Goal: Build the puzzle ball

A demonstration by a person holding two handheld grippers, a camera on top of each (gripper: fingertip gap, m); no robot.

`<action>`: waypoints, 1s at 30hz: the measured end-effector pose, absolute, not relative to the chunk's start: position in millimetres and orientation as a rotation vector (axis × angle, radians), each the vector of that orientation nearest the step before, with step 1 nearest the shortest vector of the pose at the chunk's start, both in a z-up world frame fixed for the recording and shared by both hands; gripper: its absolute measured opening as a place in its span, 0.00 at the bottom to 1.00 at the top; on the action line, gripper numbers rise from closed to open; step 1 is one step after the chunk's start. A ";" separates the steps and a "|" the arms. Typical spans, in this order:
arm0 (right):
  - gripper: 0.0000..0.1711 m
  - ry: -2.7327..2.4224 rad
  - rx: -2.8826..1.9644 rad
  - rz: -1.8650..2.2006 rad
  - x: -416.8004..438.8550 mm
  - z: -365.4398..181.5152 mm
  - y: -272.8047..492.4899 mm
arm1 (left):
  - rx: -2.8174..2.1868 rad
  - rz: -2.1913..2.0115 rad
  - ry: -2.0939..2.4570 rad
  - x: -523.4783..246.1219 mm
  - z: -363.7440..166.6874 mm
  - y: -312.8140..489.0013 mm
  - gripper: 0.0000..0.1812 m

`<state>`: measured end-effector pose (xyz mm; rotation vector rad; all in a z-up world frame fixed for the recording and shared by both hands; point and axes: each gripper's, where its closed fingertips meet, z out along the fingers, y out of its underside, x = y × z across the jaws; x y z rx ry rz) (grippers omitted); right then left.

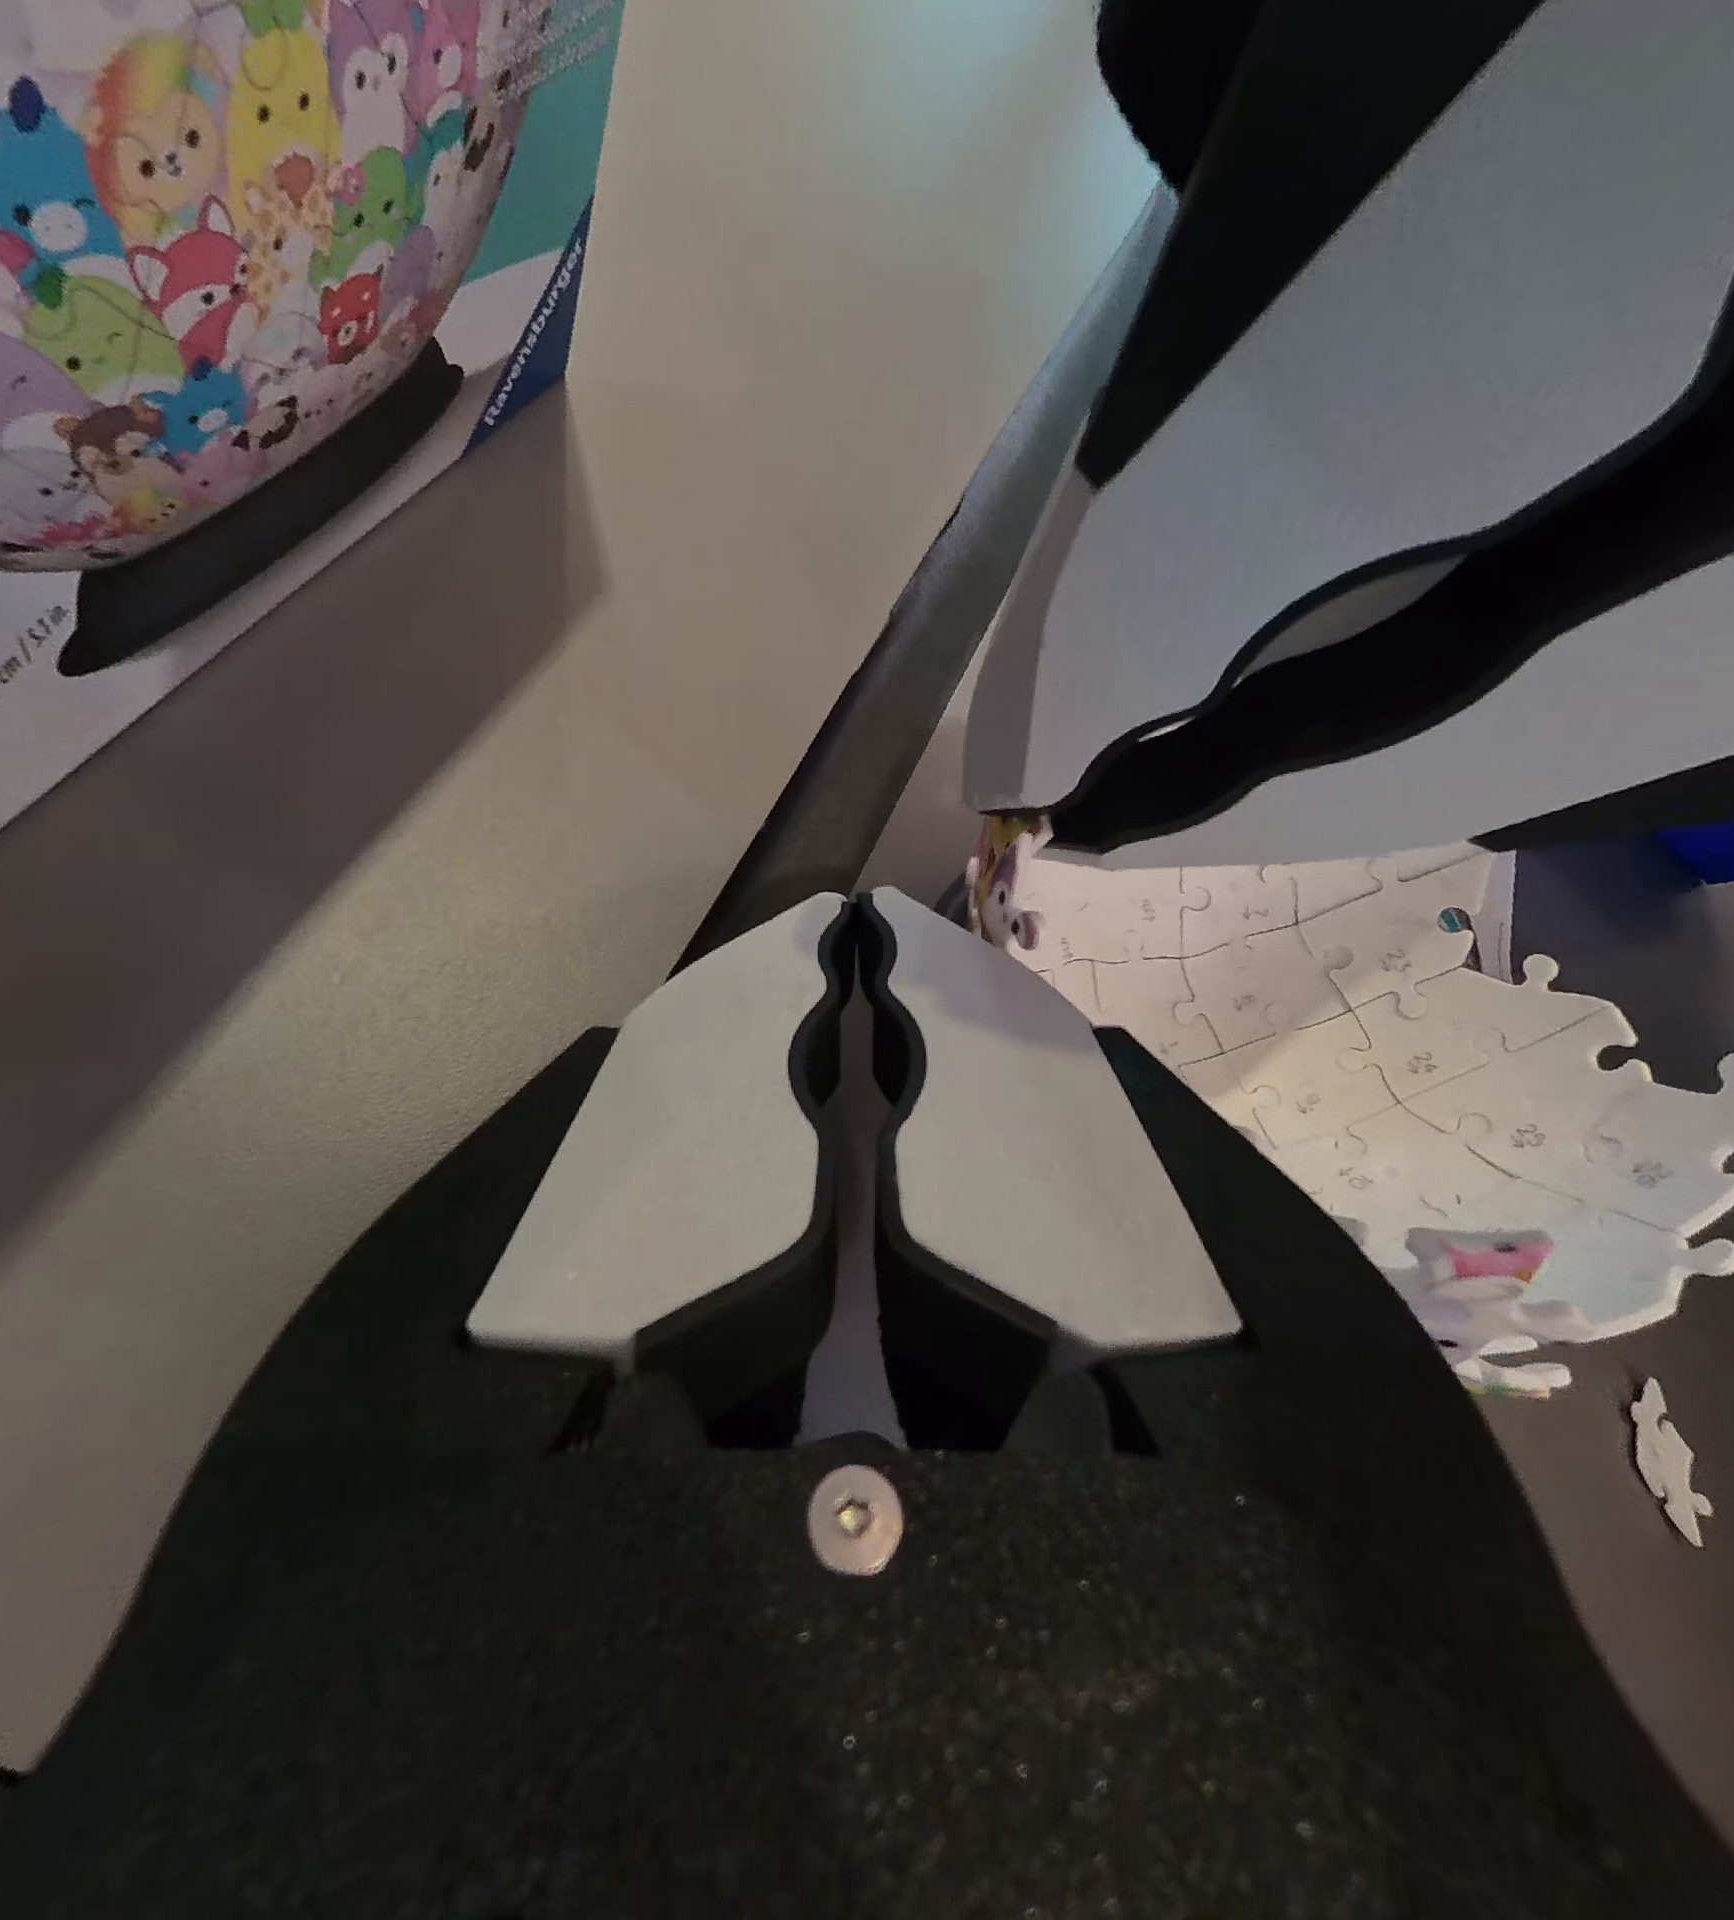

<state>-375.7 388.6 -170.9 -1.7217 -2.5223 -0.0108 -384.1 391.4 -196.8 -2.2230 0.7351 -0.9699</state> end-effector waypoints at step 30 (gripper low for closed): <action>0.03 -2.427 -1.811 0.073 -366.9 -172.3 395.1 | -2.175 -1.019 0.805 -369.1 -191.6 405.6 0.00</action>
